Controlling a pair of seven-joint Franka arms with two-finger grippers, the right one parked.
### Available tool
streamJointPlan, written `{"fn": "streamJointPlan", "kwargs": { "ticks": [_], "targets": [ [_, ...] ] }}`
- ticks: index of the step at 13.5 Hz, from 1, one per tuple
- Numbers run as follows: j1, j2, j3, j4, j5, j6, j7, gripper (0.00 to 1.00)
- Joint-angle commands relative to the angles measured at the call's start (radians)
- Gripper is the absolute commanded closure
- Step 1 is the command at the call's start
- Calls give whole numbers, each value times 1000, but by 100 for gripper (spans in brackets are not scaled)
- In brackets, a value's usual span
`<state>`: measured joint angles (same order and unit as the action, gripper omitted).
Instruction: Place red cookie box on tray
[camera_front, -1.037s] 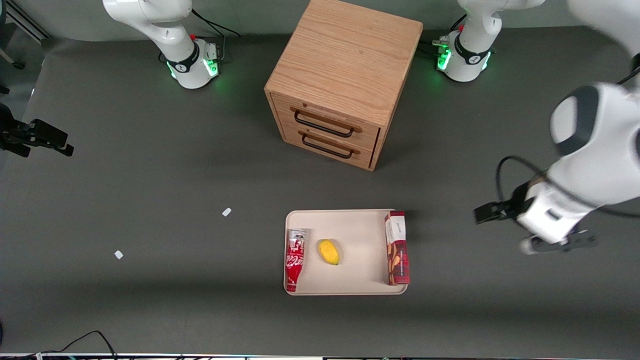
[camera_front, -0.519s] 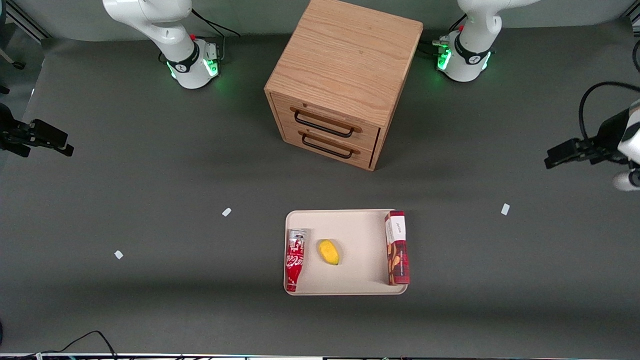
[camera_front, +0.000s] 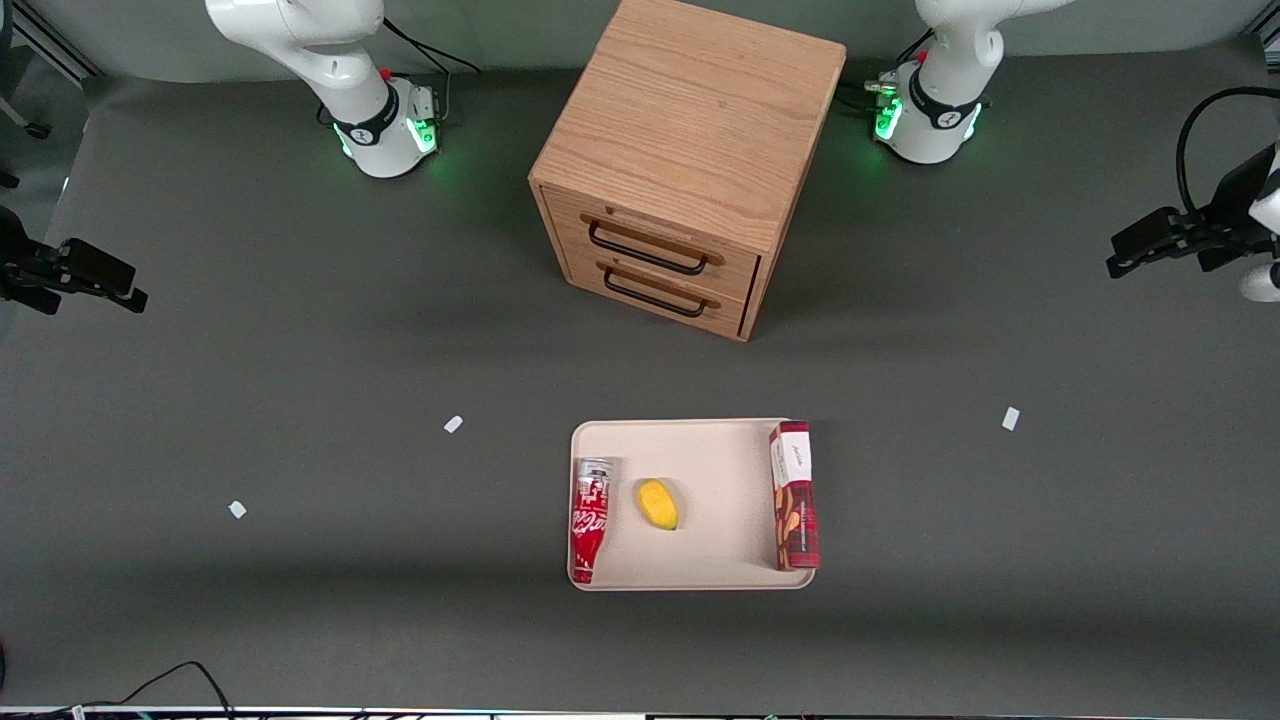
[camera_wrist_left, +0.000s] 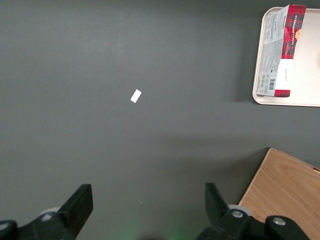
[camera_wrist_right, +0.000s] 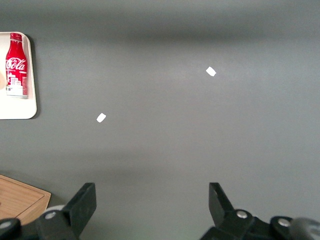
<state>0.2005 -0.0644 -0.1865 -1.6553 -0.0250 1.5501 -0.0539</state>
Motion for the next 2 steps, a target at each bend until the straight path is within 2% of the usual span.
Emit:
{"fn": "streamJointPlan", "kwargs": {
  "ticks": [1,2],
  "targets": [
    [17,-49,-10,-46,-6,16,20,0],
    [19,-49,-10,-46,-6,16,25,0]
  ]
}}
